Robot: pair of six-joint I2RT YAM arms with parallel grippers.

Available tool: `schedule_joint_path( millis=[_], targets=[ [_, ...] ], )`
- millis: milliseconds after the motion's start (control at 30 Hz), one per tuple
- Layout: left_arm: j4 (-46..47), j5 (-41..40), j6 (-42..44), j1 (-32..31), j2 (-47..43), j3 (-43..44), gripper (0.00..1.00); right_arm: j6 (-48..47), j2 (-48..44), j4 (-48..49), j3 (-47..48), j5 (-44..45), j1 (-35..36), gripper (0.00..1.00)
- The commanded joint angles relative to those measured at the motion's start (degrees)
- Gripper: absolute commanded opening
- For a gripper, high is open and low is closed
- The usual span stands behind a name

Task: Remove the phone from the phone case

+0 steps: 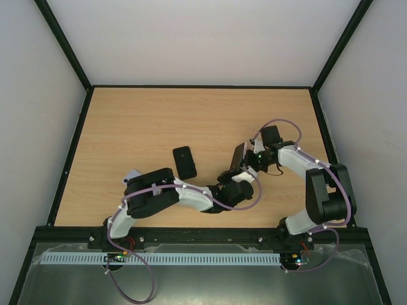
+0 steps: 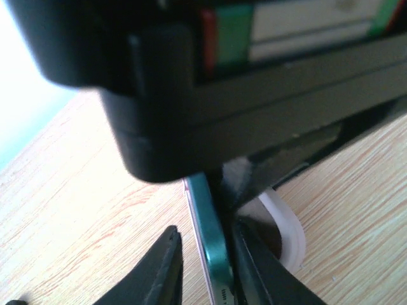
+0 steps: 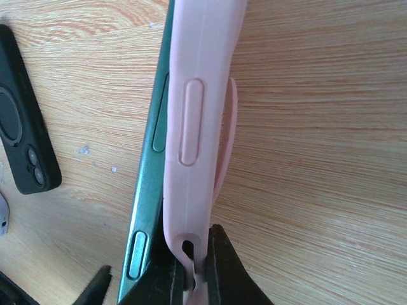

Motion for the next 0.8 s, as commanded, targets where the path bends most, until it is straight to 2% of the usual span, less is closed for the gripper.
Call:
schedule_joint_path(
  millis=[0,233,467,767],
  targets=[
    [1.57,-5.56,-2.23,2.16,-2.34,-3.63,0.17,-1.64,-0.26,-3.42,0.98,0.83,0.21,0.02],
    [7.98,-3.45,-7.77,3.58,-6.82,-9.50,0.03,-2.62,-3.06,-1.79,0.79,6.80,0.21,0.02],
    [15.91,-0.59,-11.37,4.11,-11.02,-16.04,0.03,-4.65,-4.32,-0.82,0.46,11.22,0.27,0.02],
    [20.20,0.74,-15.28,4.11,-16.97,-21.24,0.03,-5.02,-6.49,-0.79,2.80,17.47,0.28,0.02]
  ],
)
